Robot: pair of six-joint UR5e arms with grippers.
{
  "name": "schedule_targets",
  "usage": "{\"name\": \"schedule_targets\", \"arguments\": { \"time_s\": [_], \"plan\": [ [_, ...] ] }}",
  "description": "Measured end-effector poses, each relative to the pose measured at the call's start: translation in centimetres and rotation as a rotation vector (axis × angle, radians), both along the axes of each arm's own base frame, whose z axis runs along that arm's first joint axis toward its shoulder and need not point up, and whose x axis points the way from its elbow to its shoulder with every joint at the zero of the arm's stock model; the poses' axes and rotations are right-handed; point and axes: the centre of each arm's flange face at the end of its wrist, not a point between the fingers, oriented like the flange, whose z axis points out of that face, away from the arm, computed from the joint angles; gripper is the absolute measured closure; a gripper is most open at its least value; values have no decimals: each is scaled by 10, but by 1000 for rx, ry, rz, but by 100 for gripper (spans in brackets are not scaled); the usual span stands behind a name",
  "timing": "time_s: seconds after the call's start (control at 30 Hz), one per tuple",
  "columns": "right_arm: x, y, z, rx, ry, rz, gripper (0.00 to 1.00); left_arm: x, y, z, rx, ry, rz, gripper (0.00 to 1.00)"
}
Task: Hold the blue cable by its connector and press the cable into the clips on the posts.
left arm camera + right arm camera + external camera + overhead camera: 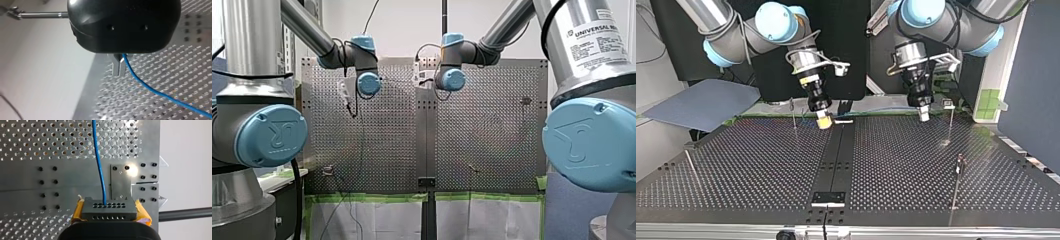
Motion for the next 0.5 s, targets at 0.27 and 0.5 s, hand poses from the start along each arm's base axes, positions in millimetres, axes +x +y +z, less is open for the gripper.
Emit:
{"name": "schedule_targets", "arguments": {
  "time_s": [0.27,0.5],
  "plan": [
    [11,-6,19,3,2,31,100,-1,14,9,28,39,30,100],
    [29,-9,36,-17,-11,72,100,-1,20,6,46,72,44,100]
  ]
}}
